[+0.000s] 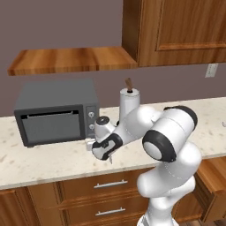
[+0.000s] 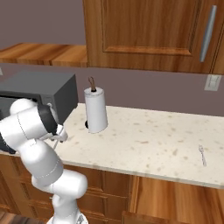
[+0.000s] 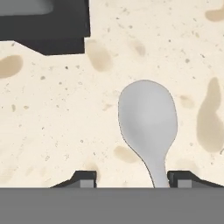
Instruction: Organize the utensils by type. Pick up the wooden spoons from the counter and place them in the open cabinet. Then pick up the metallic utensils from the counter and place them in the open drawer.
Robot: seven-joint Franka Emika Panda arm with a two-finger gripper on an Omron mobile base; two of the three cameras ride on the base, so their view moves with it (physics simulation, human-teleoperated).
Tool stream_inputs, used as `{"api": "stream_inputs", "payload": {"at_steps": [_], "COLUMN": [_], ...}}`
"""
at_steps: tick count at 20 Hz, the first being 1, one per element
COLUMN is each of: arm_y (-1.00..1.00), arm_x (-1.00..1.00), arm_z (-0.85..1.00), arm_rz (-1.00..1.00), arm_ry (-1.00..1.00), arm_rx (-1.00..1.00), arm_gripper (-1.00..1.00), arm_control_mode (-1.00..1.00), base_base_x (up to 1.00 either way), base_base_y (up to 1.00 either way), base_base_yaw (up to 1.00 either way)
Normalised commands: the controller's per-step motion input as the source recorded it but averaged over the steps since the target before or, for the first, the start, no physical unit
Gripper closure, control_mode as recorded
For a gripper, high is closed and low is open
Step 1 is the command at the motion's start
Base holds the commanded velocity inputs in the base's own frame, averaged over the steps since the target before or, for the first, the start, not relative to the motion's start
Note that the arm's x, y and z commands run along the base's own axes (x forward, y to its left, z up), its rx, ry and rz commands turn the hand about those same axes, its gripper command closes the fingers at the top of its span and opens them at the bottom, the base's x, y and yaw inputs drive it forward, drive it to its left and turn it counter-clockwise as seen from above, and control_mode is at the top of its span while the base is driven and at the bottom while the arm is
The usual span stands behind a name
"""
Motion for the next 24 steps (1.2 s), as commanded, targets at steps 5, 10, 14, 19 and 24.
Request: {"api": "stream_inputs", "payload": {"at_steps": [5, 10, 14, 19, 24], "arm_y": [0.0, -0.04, -0.15, -0.39, -0.51], "arm_x": [0.0, 0.0, -0.04, -0.21, -0.22], "arm_z": [-0.34, -0.37, -0.37, -0.29, -0.21], "arm_rz": [0.0, 0.0, -0.03, -0.09, -0.13], "arm_ry": [0.0, 0.01, 0.03, 0.01, 0.04], "arm_rx": [0.0, 0.0, 0.0, 0.0, 0.0], "arm_gripper": [-1.0, 1.0, 1.0, 1.0, 1.0], "arm_control_mode": [-1.0, -1.0, -1.0, -1.0, -1.0], "base_base_x": [0.0, 0.0, 0.0, 0.0, 0.0], "base_base_y": [0.0, 0.0, 0.0, 0.0, 0.0], "base_base_yaw": [0.0, 0.0, 0.0, 0.0, 0.0]}}
